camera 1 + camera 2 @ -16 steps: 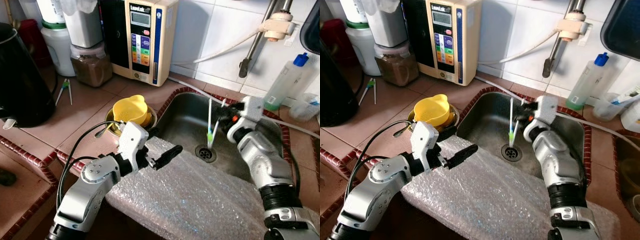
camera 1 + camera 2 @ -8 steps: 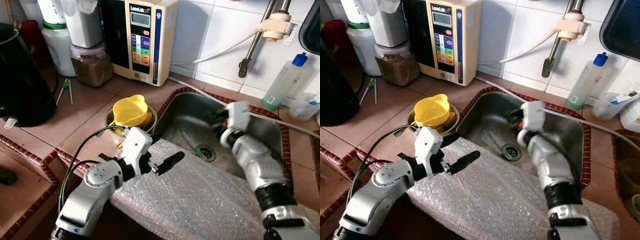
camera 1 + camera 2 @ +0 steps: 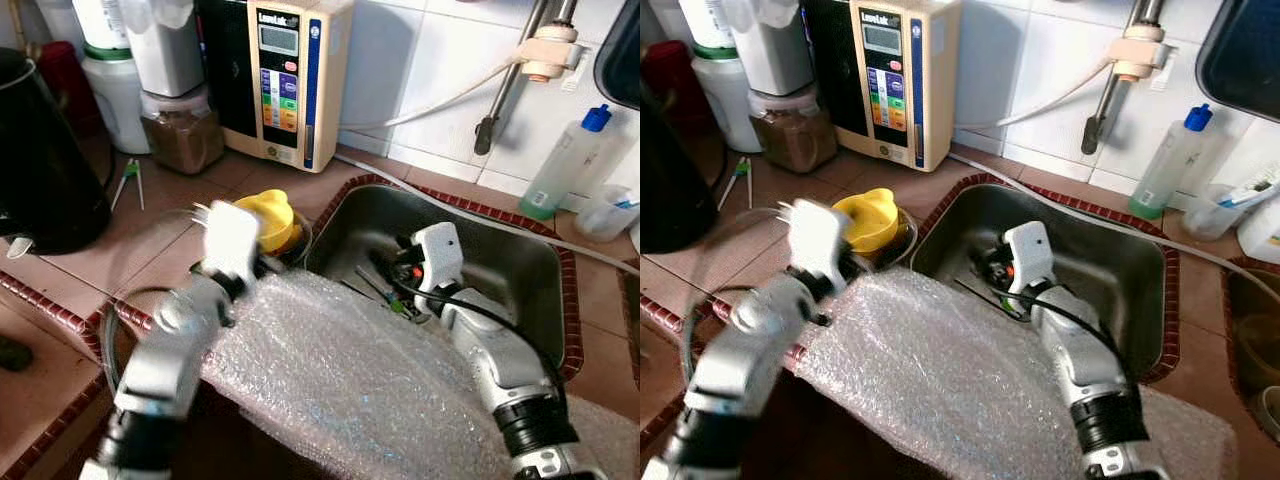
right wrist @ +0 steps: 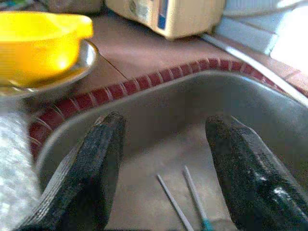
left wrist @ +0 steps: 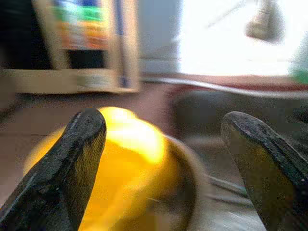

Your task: Kitchen organization

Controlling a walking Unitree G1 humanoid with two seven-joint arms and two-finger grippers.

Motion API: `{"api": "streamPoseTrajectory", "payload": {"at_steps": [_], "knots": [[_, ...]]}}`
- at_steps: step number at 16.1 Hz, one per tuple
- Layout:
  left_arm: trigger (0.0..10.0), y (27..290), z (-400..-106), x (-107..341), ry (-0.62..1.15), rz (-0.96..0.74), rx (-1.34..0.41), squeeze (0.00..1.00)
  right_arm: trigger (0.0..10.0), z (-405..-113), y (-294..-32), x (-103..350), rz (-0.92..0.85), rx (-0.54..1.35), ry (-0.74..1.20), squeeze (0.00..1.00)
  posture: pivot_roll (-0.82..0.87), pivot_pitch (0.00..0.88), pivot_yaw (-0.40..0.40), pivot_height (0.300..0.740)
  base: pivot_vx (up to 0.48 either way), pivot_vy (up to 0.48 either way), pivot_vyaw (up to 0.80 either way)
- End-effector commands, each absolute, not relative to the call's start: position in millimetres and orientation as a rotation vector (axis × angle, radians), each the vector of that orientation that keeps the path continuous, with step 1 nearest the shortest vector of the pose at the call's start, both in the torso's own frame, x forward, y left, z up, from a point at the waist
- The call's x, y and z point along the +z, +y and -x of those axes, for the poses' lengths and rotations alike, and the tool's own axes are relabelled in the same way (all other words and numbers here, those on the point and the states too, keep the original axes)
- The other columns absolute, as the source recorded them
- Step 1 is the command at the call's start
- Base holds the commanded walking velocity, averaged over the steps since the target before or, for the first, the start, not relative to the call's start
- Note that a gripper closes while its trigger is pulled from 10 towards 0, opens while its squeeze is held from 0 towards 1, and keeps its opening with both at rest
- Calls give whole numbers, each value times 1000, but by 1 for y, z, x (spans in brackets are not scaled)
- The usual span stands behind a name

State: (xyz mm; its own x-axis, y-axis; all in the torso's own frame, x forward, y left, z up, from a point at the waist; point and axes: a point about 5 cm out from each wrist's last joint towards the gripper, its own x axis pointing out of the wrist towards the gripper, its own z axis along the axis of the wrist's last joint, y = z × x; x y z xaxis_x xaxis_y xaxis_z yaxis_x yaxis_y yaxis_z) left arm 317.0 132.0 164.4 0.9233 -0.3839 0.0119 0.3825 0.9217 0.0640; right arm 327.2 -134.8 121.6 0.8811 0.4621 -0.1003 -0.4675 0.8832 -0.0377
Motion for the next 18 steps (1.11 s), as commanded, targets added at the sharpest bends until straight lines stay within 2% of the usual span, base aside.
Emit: {"api": "streamPoseTrajectory", "payload": {"at_steps": [1,2,3,4,6,9,12,13,14,18], "knots": [[10000,140,-324,167,-33,-54,-301,1000,10000,-325,-133,128,46,500,60,90,-13,0,-25,740,0,0,0],[10000,151,-332,168,-25,-27,-207,1000,10000,-321,-130,131,35,512,41,0,-15,0,-24,740,0,0,0],[10000,157,-336,168,-14,-2,-151,965,10000,-318,-127,134,31,531,17,0,-15,0,-24,740,0,0,0],[10000,162,-342,165,17,48,-103,0,10000,-313,-123,136,30,542,6,0,-24,2,-21,740,0,0,0],[10000,163,-348,163,44,101,-92,0,10000,-309,-120,139,27,553,-4,0,-27,3,-19,740,0,0,0],[10000,155,-358,153,169,232,-107,0,10000,-293,-107,150,-15,683,-35,0,-36,6,-10,740,0,0,0],[10000,150,-360,149,220,229,-145,0,10000,-285,-105,150,2,747,-18,0,-38,8,-7,740,0,0,0],[3843,149,-360,147,244,212,-155,0,10000,-285,-106,150,7,745,-19,0,-38,8,-7,740,0,0,0],[0,149,-361,146,266,193,-163,0,10000,-285,-106,151,5,740,-15,0,-37,8,-6,740,0,0,0],[0,153,-361,144,304,177,-149,0,10000,-285,-104,153,21,750,-20,0,-34,8,-5,740,0,0,0]]}}
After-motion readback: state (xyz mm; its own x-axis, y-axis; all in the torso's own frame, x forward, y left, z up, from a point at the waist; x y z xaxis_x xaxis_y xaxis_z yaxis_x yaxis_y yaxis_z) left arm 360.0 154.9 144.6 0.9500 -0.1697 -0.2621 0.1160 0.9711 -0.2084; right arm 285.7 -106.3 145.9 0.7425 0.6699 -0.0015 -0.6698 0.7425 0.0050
